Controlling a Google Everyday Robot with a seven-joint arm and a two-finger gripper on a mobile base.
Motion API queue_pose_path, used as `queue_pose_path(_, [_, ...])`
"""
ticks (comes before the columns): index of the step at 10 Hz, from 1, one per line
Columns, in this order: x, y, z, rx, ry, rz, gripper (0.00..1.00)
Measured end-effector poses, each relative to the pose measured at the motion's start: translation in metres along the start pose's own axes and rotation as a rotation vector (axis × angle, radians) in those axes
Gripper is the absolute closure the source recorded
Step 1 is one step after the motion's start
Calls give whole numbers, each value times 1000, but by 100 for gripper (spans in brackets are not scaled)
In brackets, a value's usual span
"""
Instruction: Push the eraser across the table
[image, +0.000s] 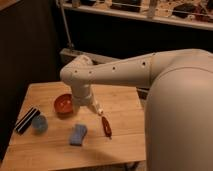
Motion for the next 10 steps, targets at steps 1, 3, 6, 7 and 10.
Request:
queue_pose_path(1, [0, 0, 0, 0, 0, 0, 35])
queue_pose_path(3, [0, 0, 0, 0, 0, 0, 35])
queue_pose_path(6, [0, 0, 0, 0, 0, 0, 35])
queue_pose_path(7, [0, 0, 0, 0, 0, 0, 35])
queue_pose_path(10, [0, 0, 0, 0, 0, 0, 35])
